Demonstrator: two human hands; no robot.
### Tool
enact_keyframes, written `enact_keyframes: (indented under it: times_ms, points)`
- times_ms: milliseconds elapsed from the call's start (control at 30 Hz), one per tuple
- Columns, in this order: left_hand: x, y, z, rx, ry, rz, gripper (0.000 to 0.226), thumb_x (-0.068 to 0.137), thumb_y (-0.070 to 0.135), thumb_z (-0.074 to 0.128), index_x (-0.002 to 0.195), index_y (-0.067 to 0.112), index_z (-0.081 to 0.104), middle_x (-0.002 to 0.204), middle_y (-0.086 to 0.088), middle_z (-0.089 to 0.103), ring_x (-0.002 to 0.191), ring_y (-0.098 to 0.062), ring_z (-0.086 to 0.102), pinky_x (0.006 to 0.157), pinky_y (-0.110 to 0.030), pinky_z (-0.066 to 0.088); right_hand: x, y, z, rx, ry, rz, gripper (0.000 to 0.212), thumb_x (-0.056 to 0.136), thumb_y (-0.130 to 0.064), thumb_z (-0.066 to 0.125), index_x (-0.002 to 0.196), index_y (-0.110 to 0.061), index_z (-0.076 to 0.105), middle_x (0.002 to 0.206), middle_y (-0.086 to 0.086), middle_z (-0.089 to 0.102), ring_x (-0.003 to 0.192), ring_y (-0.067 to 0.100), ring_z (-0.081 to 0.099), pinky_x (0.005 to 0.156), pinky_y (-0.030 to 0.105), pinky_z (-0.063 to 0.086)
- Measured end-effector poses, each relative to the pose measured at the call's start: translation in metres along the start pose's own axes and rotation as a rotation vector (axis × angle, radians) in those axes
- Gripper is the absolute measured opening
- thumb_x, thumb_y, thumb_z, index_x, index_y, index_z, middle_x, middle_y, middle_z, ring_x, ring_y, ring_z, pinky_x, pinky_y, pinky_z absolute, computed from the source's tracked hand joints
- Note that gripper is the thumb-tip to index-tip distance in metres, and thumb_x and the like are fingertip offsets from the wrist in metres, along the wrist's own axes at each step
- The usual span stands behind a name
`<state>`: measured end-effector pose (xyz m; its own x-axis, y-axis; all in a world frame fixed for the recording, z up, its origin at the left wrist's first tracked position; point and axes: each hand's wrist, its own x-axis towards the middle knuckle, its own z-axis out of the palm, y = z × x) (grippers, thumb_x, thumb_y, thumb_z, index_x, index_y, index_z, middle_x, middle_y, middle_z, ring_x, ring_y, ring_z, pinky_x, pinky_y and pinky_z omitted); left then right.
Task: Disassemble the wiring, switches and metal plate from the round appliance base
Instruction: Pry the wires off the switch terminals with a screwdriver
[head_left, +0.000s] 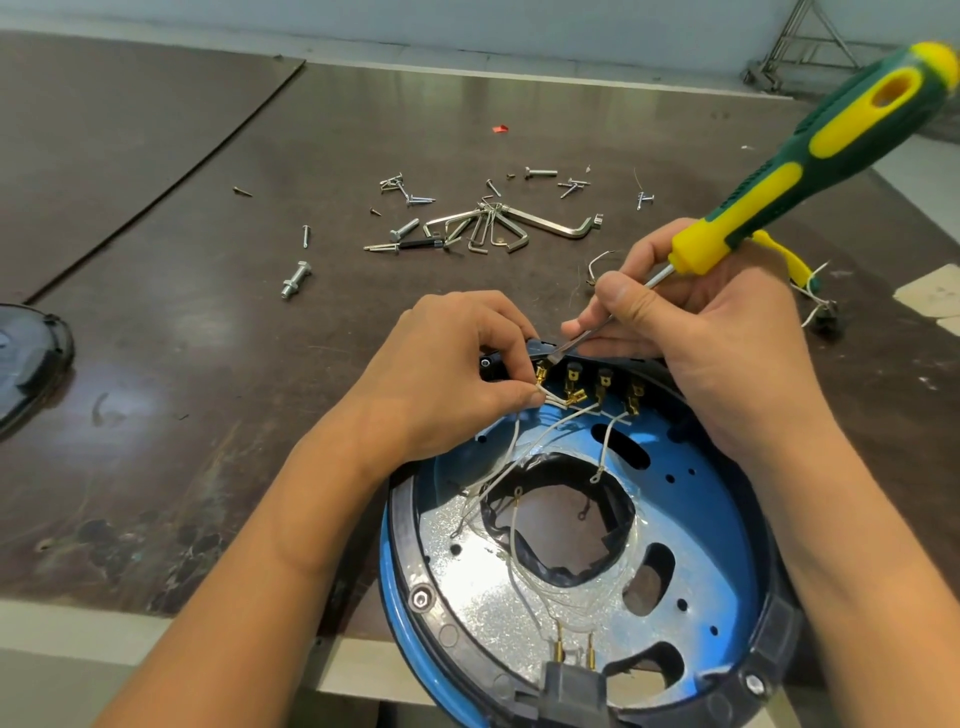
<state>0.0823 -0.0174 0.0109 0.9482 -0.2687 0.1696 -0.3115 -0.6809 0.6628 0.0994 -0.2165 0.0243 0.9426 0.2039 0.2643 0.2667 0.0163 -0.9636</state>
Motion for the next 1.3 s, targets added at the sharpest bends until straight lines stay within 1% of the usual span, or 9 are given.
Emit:
enact_keyframes:
  times_ms: [133, 333, 533, 833, 1033, 1167, 1200, 1300]
  points:
    - [-0.0003, 0.0002, 0.0000, 0.004, 0.002, 0.002, 0.011, 0.074, 0.031, 0.084, 0.068, 0.029, 0.075, 0.104, 0.021, 0.063, 0.097, 0.000, 0.061, 0.093, -0.040, 0.049, 0.0002, -0.0008, -0.0018, 0.019, -0.016, 0.046, 0.018, 0.097, -0.003, 0.066, 0.083, -0.013, 0.061, 0.076, 0.013, 0.076, 0.082, 0.035, 0.078, 0.068, 0.040, 0.064]
    - [0.0010, 0.0004, -0.0006, 0.015, -0.014, 0.009, 0.011, 0.074, 0.032, 0.084, 0.068, 0.030, 0.075, 0.104, 0.021, 0.062, 0.097, -0.002, 0.060, 0.090, -0.039, 0.049, 0.0021, -0.0014, -0.0031, 0.040, 0.000, 0.102, 0.012, 0.096, -0.007, 0.069, 0.087, -0.011, 0.061, 0.077, 0.014, 0.076, 0.082, 0.036, 0.078, 0.067, 0.039, 0.064]
    - [-0.0002, 0.0004, -0.0011, 0.016, -0.002, 0.017, 0.011, 0.074, 0.031, 0.084, 0.068, 0.029, 0.075, 0.103, 0.021, 0.062, 0.096, -0.001, 0.060, 0.092, -0.038, 0.048, 0.0023, -0.0006, -0.0034, 0.062, 0.033, 0.164, 0.013, 0.095, -0.009, 0.069, 0.089, -0.011, 0.058, 0.077, 0.015, 0.076, 0.081, 0.036, 0.078, 0.064, 0.037, 0.064]
    - [0.0010, 0.0017, -0.0017, 0.028, -0.033, 0.023, 0.012, 0.075, 0.030, 0.083, 0.067, 0.028, 0.074, 0.104, 0.019, 0.061, 0.098, -0.002, 0.060, 0.095, -0.042, 0.047, 0.0019, 0.0014, -0.0051, 0.089, 0.040, 0.191, 0.013, 0.096, -0.009, 0.068, 0.088, -0.011, 0.058, 0.079, 0.016, 0.077, 0.081, 0.036, 0.079, 0.065, 0.038, 0.066]
    - [0.0017, 0.0017, -0.0017, 0.013, -0.034, 0.023, 0.012, 0.075, 0.028, 0.083, 0.067, 0.028, 0.074, 0.102, 0.019, 0.061, 0.099, -0.003, 0.060, 0.094, -0.042, 0.048, 0.0007, 0.0048, -0.0048, 0.091, 0.010, 0.125, 0.012, 0.097, -0.008, 0.068, 0.090, -0.014, 0.060, 0.081, 0.016, 0.077, 0.084, 0.037, 0.078, 0.067, 0.037, 0.064]
    - [0.0012, 0.0025, -0.0019, 0.009, -0.030, 0.025, 0.013, 0.075, 0.028, 0.083, 0.067, 0.029, 0.073, 0.102, 0.019, 0.061, 0.098, -0.003, 0.060, 0.093, -0.041, 0.048, 0.0006, 0.0038, -0.0049, 0.102, 0.024, 0.147, 0.014, 0.097, -0.007, 0.067, 0.087, -0.013, 0.060, 0.079, 0.016, 0.076, 0.083, 0.037, 0.078, 0.066, 0.037, 0.064]
    - [0.0011, 0.0021, -0.0020, 0.014, -0.026, 0.027, 0.013, 0.075, 0.028, 0.084, 0.067, 0.028, 0.073, 0.102, 0.019, 0.061, 0.098, -0.003, 0.060, 0.094, -0.041, 0.047, 0.0012, 0.0036, -0.0053, 0.099, 0.017, 0.164, 0.013, 0.097, -0.007, 0.068, 0.087, -0.012, 0.060, 0.079, 0.016, 0.076, 0.082, 0.037, 0.078, 0.065, 0.036, 0.064]
    - [0.0011, 0.0016, -0.0022, 0.033, -0.015, 0.037, 0.013, 0.074, 0.029, 0.084, 0.067, 0.027, 0.074, 0.102, 0.018, 0.062, 0.097, -0.003, 0.060, 0.094, -0.041, 0.046, 0.0014, 0.0047, -0.0039, 0.021, -0.086, 0.201, 0.007, 0.095, -0.008, 0.070, 0.094, -0.008, 0.062, 0.075, 0.016, 0.075, 0.075, 0.037, 0.078, 0.063, 0.039, 0.065]
